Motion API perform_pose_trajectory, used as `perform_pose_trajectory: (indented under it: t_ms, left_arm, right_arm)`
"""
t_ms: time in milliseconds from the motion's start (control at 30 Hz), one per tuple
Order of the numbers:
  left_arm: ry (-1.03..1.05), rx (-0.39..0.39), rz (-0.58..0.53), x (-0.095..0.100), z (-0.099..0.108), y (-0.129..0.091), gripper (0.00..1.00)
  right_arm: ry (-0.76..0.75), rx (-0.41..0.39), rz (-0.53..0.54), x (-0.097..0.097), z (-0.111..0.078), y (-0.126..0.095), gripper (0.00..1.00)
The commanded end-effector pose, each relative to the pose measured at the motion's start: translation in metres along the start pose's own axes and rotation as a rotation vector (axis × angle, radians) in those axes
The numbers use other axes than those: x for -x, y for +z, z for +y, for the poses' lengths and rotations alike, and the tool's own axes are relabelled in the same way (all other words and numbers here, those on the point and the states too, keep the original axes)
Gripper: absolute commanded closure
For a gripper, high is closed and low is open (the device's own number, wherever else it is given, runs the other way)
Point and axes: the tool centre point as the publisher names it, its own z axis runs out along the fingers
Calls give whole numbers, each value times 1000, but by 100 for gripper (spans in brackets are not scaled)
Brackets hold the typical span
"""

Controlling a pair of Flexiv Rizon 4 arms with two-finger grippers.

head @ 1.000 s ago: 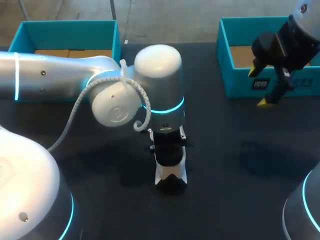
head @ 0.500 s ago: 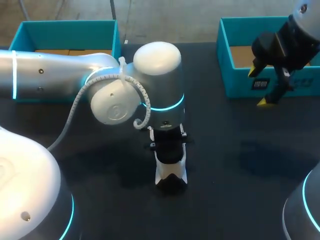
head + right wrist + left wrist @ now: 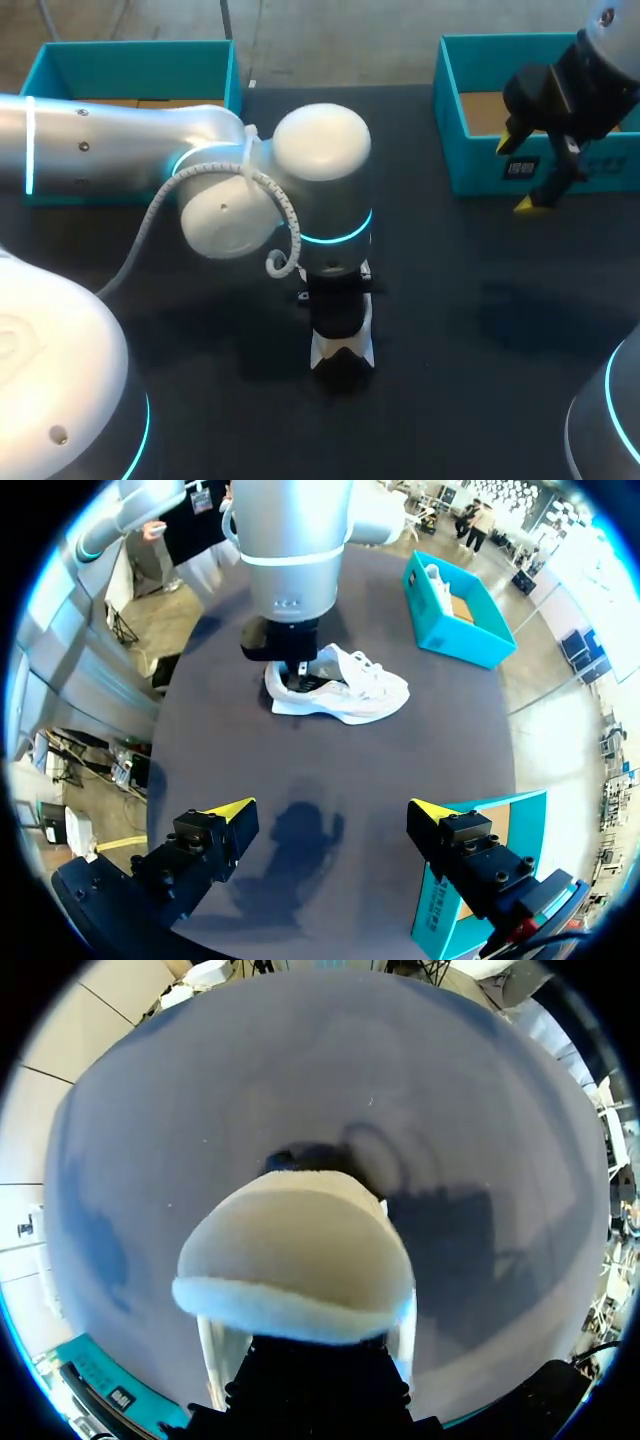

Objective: Take the shoe out of the shoebox, open the shoe tongue, remove and reinsert the insole, then place the shoe into the shoebox

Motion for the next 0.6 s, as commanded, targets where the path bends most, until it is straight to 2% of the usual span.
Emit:
perform_pose_trajectory:
  t_ms: [33,167,467,600]
  left_arm:
    - [1,0,2,4,2,2,100]
    - [-17,7,-19,-2,9,-11,100]
    - [-49,127,-4,-12,35,-46,100]
    - [-63,176,18,-10,42,-49,100]
  right_arm:
    - [1,-3,4,2,1,1,0]
    - [1,-3,4,2,1,1,0]
    - [1,-3,4,2,1,1,0]
    - [1,-3,4,2,1,1,0]
